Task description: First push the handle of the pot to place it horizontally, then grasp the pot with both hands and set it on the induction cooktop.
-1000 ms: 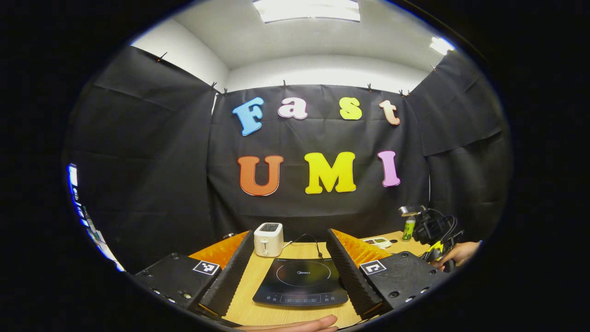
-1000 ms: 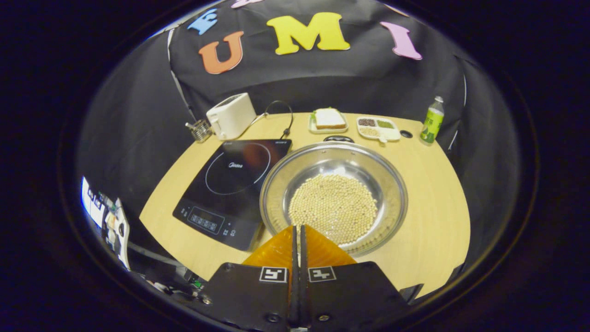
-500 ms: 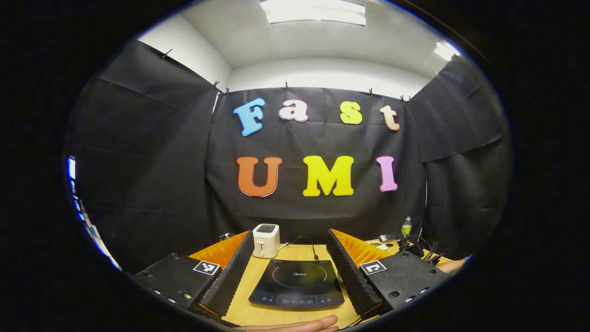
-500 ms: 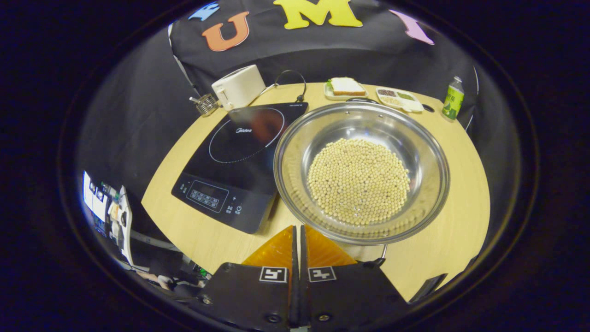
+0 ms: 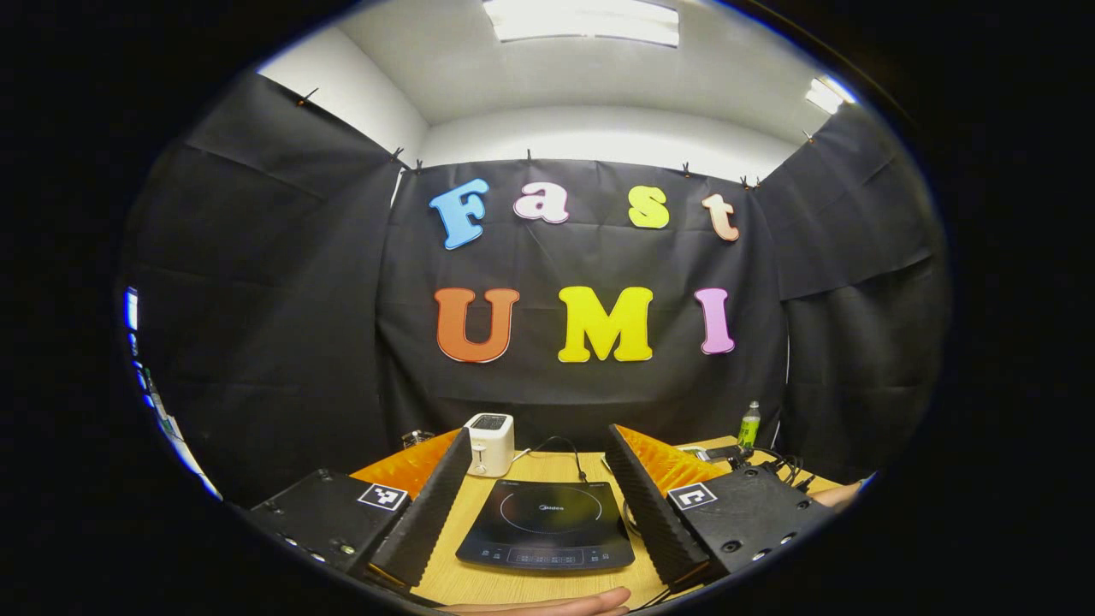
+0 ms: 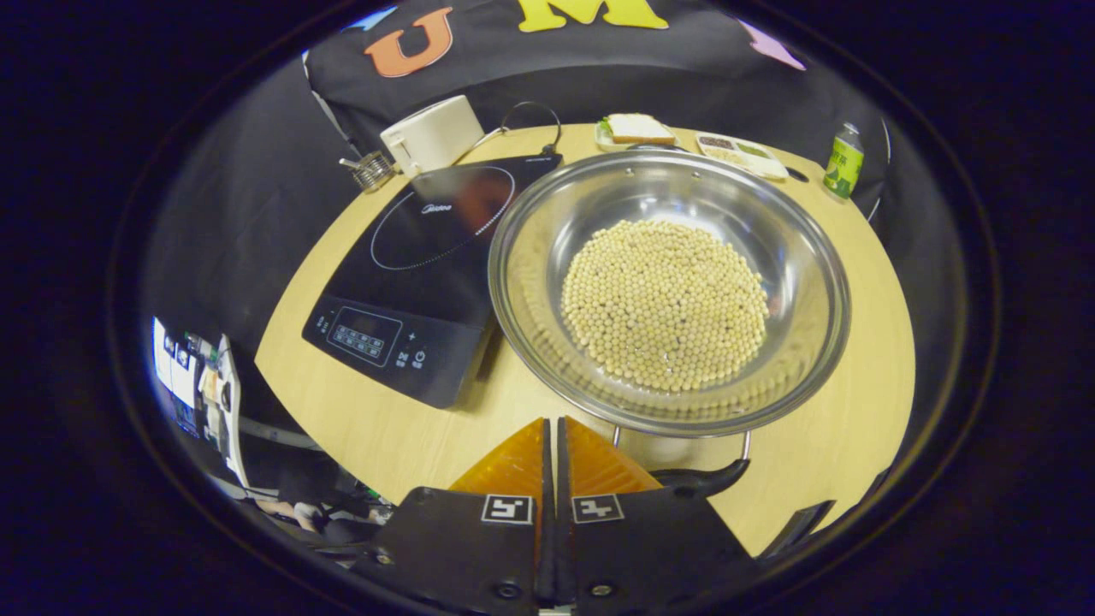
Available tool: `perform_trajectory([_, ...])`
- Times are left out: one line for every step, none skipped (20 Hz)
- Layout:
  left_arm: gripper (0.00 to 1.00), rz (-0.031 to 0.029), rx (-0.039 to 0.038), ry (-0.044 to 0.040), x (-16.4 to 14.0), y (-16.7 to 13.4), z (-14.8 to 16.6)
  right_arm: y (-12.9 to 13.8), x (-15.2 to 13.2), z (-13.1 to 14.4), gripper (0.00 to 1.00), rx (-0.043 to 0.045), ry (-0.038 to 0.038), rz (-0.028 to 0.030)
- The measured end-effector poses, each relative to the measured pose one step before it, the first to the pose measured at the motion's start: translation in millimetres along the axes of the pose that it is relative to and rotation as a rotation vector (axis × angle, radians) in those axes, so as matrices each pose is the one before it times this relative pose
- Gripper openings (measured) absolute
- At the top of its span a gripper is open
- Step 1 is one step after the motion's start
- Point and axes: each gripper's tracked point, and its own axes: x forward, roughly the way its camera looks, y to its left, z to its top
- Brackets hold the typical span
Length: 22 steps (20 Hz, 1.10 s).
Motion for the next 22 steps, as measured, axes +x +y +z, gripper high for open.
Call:
perform_trajectory([0.94, -0.00313, 0.00020, -0.00188, 1.28, -1.84, -0.16, -1.35, -0.43, -2.43, 0.04, -0.00551, -0.00001, 0.00134])
perform_trajectory([0.94, -0.00247, -0.00105, 0.00030, 0.24, -0.83, -0.32, -2.14, -2.47, -1.44, 0.00, -0.00126, -0.00593, 0.00230])
perform_trajectory([0.94, -0.00226, 0.00085, 0.00272, 0.58, -1.46, -1.21, -3.07, -3.35, -1.35, 0.00, -0.00352, -0.00643, 0.00036])
perform_trajectory([0.95, 0.00015, 0.00275, 0.00360, 0.60, -1.05, -0.87, -3.63, -2.38, -0.92, 0.04, -0.00674, -0.00340, -0.00306])
perform_trajectory([0.95, 0.00205, 0.00307, 0.00453, -0.70, -0.66, -1.14, -3.61, -2.00, -1.40, 0.01, -0.00463, -0.00390, -0.00427])
perform_trajectory([0.94, -0.00132, 0.00321, 0.00449, 1.13, -1.08, -2.21, -3.17, -0.61, -0.64, 0.00, -0.00110, -0.00195, -0.00445])
perform_trajectory([0.94, -0.00251, 0.00046, 0.00284, 1.86, -2.64, -1.05, -2.53, -0.86, -1.30, 0.00, -0.00156, 0.00006, -0.00296])
perform_trajectory([0.94, -0.00351, -0.00046, 0.00242, 0.11, -2.27, -0.10, -2.71, -1.09, 0.01, 0.04, -0.00203, -0.00313, -0.00192])
perform_trajectory([0.94, -0.00374, -0.00067, 0.00290, -0.12, -2.67, -1.04, -2.73, -0.25, -0.87, 0.00, -0.00133, -0.00244, -0.00143])
perform_trajectory([0.95, -0.00340, 0.00076, 0.00173, 0.88, -0.85, -1.04, -3.00, -1.26, -0.50, 0.00, -0.00110, -0.00372, -0.00121])
perform_trajectory([0.94, -0.00195, 0.00144, 0.00200, 0.94, -1.82, -0.40, -3.49, -0.23, -0.60, 0.00, 0.00087, -0.00376, 0.00084])
perform_trajectory([0.94, -0.00031, 0.00184, 0.00299, 0.13, -0.13, -1.14, -2.11, -1.42, -0.63, 0.00, -0.00342, -0.00132, 0.00439])
perform_trajectory([0.95, -0.00129, 0.00223, 0.00247, 1.58, -1.84, -0.67, -1.71, 0.02, -0.12, 0.00, -0.00766, -0.00307, 0.00434])
perform_trajectory([0.94, -0.00258, 0.00129, 0.00502, 0.56, -3.20, -1.58, -2.23, -0.60, 0.27, 0.01, -0.00707, -0.00781, 0.00730])
perform_trajectory([0.94, -0.00399, -0.00294, 0.00463, 0.07, -2.14, 0.07, -1.90, -0.83, -0.53, 0.00, -0.01164, -0.00684, 0.00949])
perform_trajectory([0.94, -0.00860, -0.00362, 0.00103, 1.73, -3.40, 0.87, -2.91, -0.49, -0.17, 0.04, -0.01229, -0.00699, 0.00444])
perform_trajectory([0.95, -0.00551, -0.00513, -0.00328, 2.15, -3.78, 3.46, -4.13, -1.61, -1.04, 0.04, -0.00868, -0.00345, -0.00129])
perform_trajectory([0.95, -0.00155, -0.00546, -0.00555, 1.02, -1.72, 3.76, -4.73, -1.66, -0.03, 0.00, -0.00570, -0.00471, -0.00111])
perform_trajectory([0.95, -0.00353, -0.00208, -0.00346, 0.87, -3.47, 2.21, -3.57, -0.35, -0.48, 0.00, -0.00548, -0.00536, 0.00085])
perform_trajectory([0.94, -0.00541, 0.00216, 0.00093, 1.45, -3.36, -0.26, -4.65, -1.09, -0.33, 0.01, -0.00197, -0.00388, -0.00106])
perform_trajectory([0.94, -0.00460, 0.00533, 0.00247, 0.82, -3.39, -0.33, -5.74, -2.04, -1.12, 0.00, -0.00266, -0.00370, -0.00118])
perform_trajectory([0.94, -0.00356, 0.00707, 0.00128, 2.22, -3.03, 0.04, -4.49, -0.61, -0.13, 0.01, -0.00208, -0.00196, -0.00162])
